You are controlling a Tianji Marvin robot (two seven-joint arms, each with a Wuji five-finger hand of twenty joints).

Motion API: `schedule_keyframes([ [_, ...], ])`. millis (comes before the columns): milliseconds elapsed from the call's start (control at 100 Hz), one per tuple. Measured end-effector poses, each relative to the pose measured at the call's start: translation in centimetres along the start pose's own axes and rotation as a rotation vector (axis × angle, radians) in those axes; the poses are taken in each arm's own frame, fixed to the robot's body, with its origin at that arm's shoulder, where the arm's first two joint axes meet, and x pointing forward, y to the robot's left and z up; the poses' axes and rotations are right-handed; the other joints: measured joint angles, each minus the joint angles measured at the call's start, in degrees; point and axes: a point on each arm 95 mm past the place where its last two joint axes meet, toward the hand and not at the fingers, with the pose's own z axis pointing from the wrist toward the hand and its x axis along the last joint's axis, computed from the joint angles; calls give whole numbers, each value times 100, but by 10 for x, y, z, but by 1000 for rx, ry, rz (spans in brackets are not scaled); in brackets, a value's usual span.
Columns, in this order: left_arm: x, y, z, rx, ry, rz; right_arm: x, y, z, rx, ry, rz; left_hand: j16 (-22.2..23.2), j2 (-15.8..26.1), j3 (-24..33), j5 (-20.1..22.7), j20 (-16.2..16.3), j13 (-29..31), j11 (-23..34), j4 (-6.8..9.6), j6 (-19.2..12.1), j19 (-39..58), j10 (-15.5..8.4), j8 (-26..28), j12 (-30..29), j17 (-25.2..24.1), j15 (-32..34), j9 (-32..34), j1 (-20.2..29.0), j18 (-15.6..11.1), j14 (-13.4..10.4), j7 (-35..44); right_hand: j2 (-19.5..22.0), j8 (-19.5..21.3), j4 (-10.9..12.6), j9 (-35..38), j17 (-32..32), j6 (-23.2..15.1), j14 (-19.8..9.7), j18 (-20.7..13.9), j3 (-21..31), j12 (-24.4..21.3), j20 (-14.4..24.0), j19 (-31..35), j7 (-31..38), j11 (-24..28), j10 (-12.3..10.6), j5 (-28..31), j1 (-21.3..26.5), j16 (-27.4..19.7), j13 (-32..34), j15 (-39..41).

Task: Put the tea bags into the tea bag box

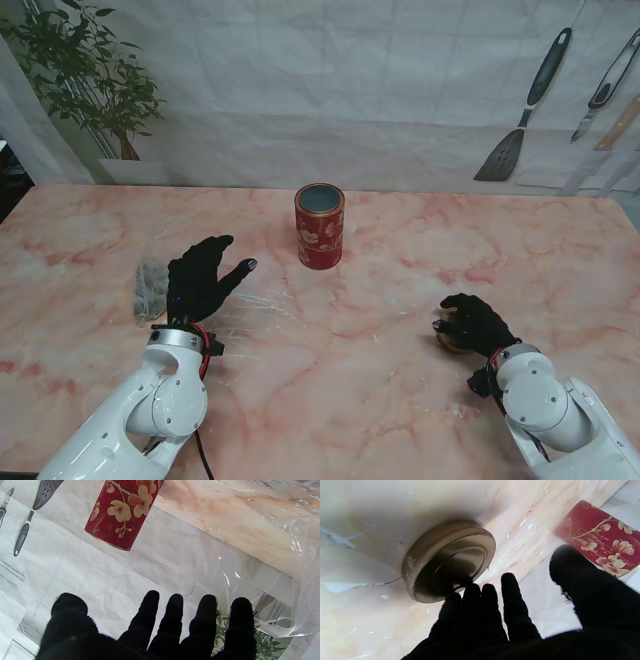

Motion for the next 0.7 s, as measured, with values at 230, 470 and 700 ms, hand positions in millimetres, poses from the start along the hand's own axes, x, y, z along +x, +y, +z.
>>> schedule_keyframes([
  [230,0,-2,0,3,0,-20,2,3,6,4,-20,-69,1,0,0,0,1,1,1,0,1,60,-43,11,13,12,4,0,0,-9,-2,11,-212,0,0,0,-10,0,-239,-227,137,-65,158,645,-75,-295,-119,0,26,200,-1,364],
  [470,1,-2,0,4,3,-29,5,5,11,11,-31,-114,2,-1,1,2,2,4,96,0,1,63,-49,55,27,24,6,65,1,-13,-4,24,-419,0,0,-1,-11,0,-303,-294,159,-127,179,1033,-85,-383,-163,0,91,270,-12,520],
  [700,1,-4,0,7,3,-32,1,3,11,-34,-27,-108,3,-1,1,2,3,64,95,0,1,64,-49,58,29,46,18,65,3,-19,-10,26,-492,0,0,-1,9,0,-261,-243,211,-127,173,1435,-85,-383,-119,2,91,292,-13,731],
])
